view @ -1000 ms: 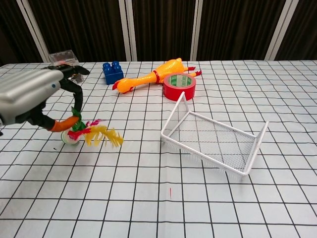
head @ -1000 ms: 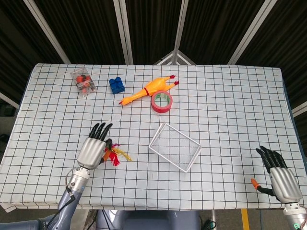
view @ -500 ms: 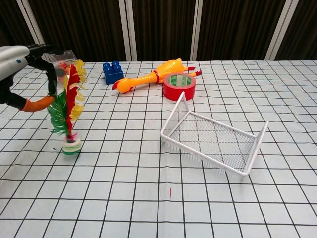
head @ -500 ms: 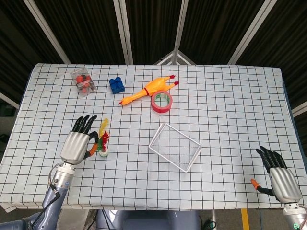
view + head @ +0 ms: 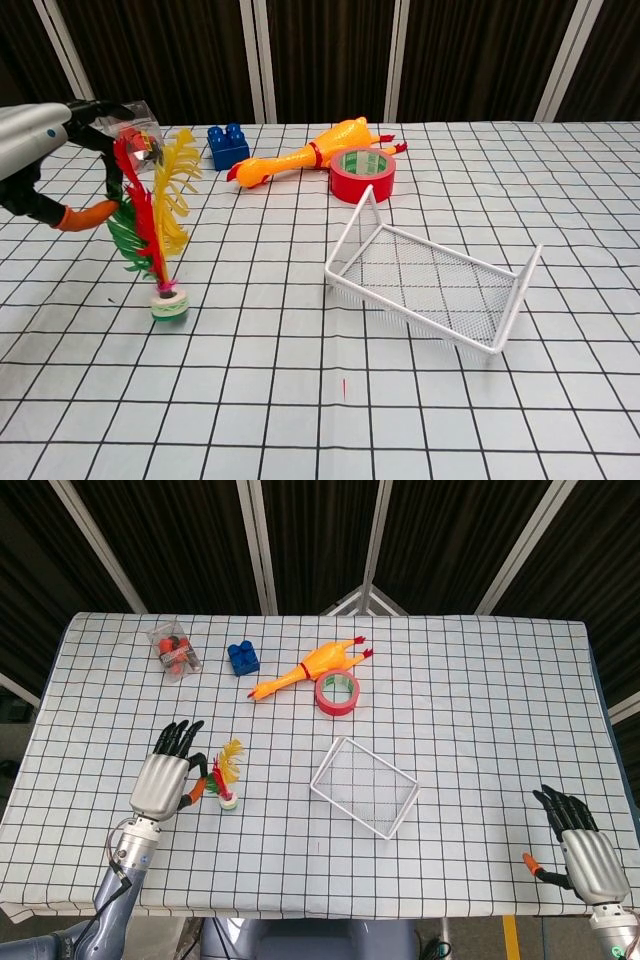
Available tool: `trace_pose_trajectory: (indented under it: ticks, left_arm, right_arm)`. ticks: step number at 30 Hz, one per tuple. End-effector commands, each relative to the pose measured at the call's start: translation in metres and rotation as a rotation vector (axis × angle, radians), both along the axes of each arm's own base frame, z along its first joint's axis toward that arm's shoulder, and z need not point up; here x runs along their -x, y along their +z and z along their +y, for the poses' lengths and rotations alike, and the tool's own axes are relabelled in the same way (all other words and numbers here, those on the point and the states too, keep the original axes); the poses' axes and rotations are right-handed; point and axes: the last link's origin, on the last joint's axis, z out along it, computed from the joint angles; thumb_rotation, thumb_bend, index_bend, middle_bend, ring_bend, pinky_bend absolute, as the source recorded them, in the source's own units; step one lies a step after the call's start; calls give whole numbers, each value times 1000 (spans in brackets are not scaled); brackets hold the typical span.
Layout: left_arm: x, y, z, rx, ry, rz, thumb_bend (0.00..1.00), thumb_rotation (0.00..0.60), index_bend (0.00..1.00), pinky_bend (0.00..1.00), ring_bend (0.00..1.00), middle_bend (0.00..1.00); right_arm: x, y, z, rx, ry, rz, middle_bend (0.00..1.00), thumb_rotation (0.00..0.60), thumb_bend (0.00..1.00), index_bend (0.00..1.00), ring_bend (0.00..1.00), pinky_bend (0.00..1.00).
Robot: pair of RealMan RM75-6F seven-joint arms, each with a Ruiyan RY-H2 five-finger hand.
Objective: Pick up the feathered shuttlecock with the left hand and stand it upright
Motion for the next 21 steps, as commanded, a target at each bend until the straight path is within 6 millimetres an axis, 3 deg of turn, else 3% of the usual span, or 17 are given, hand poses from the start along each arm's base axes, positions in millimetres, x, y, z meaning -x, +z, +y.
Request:
trace_pose_trajectory:
  ticks: [1, 8, 13, 21]
  left_arm:
    - [0, -1, 0, 1, 0, -3, 584, 600, 585, 0, 0, 59]
    - [3, -2, -2, 8, 4, -4, 550, 600, 551, 0, 0, 57]
    - [7, 2, -7, 7, 5, -10, 366, 600, 337, 0, 0, 13]
    - [18, 29, -24, -16, 5, -97, 231, 600, 203, 0, 0, 0]
  right_arm:
    - [0, 0, 0, 0, 0, 1, 0, 600, 339, 0, 0, 0]
    - [0, 0, 0, 1, 0, 1, 0, 600, 339, 0, 0, 0]
    - [0, 0, 0, 2, 1, 2, 0, 600, 339, 0, 0, 0]
    - [0, 0, 0, 2, 2, 2, 0, 600, 338, 0, 0, 0]
